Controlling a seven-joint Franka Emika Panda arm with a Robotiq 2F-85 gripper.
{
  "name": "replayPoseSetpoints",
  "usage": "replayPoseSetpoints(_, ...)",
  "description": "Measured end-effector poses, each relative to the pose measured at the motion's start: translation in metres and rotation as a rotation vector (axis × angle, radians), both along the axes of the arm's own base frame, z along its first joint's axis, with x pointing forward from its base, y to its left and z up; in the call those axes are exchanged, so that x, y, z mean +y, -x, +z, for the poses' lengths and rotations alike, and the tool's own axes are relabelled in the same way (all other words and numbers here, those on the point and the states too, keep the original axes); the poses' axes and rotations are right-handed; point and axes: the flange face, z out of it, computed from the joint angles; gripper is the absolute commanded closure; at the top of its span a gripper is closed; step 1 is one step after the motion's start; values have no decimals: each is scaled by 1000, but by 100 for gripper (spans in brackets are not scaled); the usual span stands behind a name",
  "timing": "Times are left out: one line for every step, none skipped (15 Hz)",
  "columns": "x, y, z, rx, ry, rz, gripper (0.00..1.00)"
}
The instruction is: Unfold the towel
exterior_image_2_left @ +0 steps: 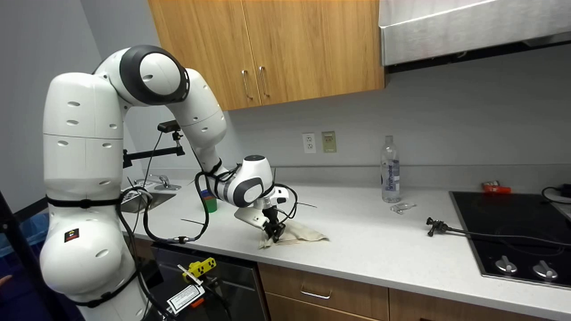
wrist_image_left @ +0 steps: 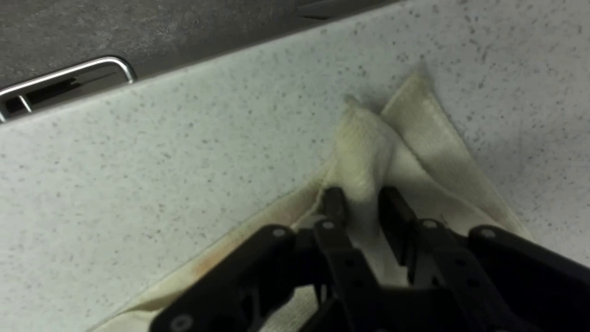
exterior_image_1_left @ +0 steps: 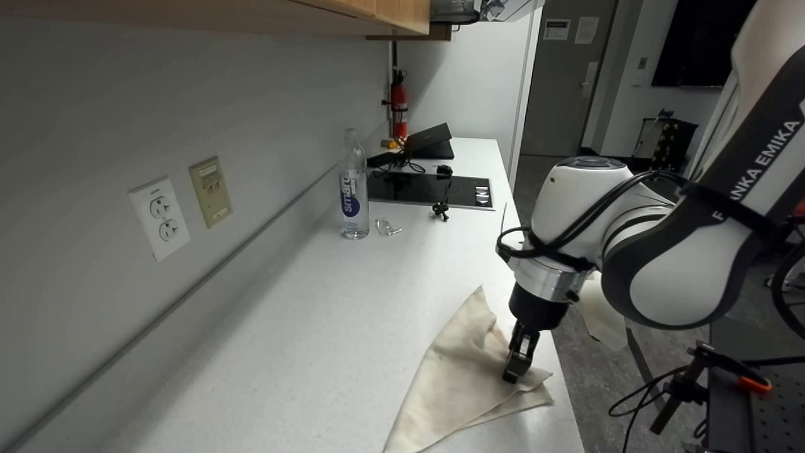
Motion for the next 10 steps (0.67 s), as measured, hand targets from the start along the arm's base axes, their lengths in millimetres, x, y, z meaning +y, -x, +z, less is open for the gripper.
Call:
replayPoseSetpoints(0,0,0,1,2,1,31)
replayPoseSetpoints(0,0,0,3,4,3,25)
replayPoseSetpoints(1,1,0,5,7,7,18)
replayPoseSetpoints(1,1,-1,6,11,10,22)
replayPoseSetpoints(2,2,-1,8,14,13,24)
replayPoseSetpoints(2,2,-2,11,19,18,31)
replayPoseSetpoints(2,3,-3,16,26,23,42)
replayPoseSetpoints(2,4,-3,21,32,28,57)
replayPoseSetpoints(1,3,-2,24,39,34,64)
replayPoseSetpoints(1,3,-1,27,42,35,72)
